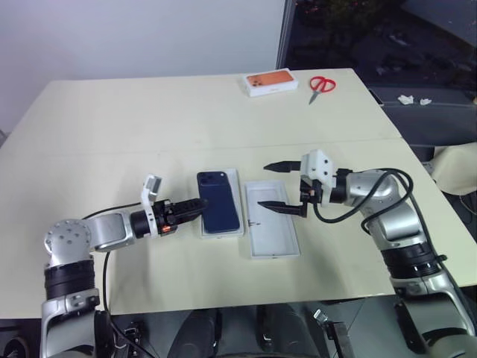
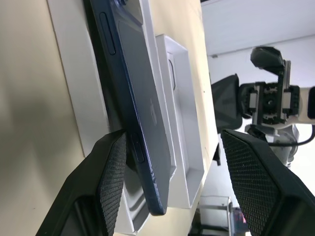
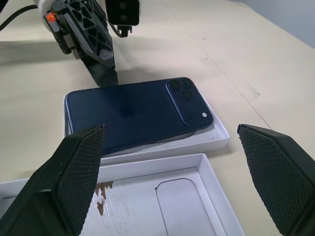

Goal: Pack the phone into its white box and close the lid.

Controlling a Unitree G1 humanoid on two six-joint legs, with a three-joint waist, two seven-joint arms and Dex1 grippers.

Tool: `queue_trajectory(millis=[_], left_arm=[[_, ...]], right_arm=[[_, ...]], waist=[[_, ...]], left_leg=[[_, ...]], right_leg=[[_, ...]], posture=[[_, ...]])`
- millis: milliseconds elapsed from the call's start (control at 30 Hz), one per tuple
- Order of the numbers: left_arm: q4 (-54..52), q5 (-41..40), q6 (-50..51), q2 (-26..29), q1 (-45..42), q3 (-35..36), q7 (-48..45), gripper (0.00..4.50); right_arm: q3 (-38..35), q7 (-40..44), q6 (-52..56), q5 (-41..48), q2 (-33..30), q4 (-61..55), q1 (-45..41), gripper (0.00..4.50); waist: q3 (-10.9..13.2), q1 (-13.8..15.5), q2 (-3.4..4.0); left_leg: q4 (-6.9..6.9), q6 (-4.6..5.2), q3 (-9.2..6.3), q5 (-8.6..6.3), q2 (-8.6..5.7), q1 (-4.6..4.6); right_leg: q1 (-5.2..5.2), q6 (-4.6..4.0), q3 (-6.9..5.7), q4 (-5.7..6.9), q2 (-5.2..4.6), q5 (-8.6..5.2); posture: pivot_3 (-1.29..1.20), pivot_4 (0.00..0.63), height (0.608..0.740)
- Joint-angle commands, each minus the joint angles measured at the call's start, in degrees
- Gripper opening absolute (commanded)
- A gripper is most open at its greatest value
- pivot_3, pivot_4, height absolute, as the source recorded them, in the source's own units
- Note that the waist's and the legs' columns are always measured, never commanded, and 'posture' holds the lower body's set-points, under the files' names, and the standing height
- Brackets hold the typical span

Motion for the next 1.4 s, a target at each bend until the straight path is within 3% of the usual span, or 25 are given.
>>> queue_trajectory(millis=[33,300,800,1167,1400], left_arm=[[-0.57,-0.16,-2.39,-1.67,-2.21,0.57,0.43,3.14],[-3.11,-1.34,-1.74,-3.00,-3.01,0.77,3.00,3.14],[-8.20,-4.19,-0.49,5.57,0.19,1.25,0.52,3.14],[-12.65,9.34,-16.22,8.29,0.22,-2.92,-10.25,3.14],[-13.10,11.75,-17.79,8.28,0.30,-5.16,-14.45,3.14]], right_arm=[[0.40,-0.31,-1.05,0.01,0.63,-0.62,-1.05,4.50],[0.74,-0.58,-1.03,0.17,0.41,-0.52,-0.98,4.50],[1.06,-0.85,-0.76,0.28,0.59,0.23,-1.63,4.50],[1.62,-4.46,4.50,1.35,3.56,-2.06,-1.36,4.50],[3.16,-7.19,6.00,0.74,5.63,-3.66,-0.88,4.50]], waist=[[0.00,0.01,0.00],[0.00,-0.11,0.00],[0.01,-0.06,0.00],[0.02,-0.03,0.03],[0.02,-0.04,0.03]], left_leg=[[0.00,0.00,0.00,0.00,0.00,0.00],[0.00,0.00,0.01,0.00,0.00,-0.01],[0.00,0.01,0.00,0.00,0.00,-0.01],[-0.03,0.00,0.01,0.00,0.00,-0.01],[-0.02,0.02,0.00,-0.01,0.00,-0.03]], right_leg=[[0.00,0.00,0.00,0.00,0.00,0.00],[-0.01,0.00,0.00,0.00,0.00,0.00],[-0.01,0.00,0.00,0.01,0.00,0.00],[-0.03,-0.02,0.01,0.00,0.00,0.00],[-0.03,-0.02,0.01,-0.01,-0.01,0.00]], posture=[[0.00,0.150,0.740],[0.00,0.150,0.740],[0.00,0.150,0.740],[0.00,0.150,0.740],[0.00,0.150,0.740]])
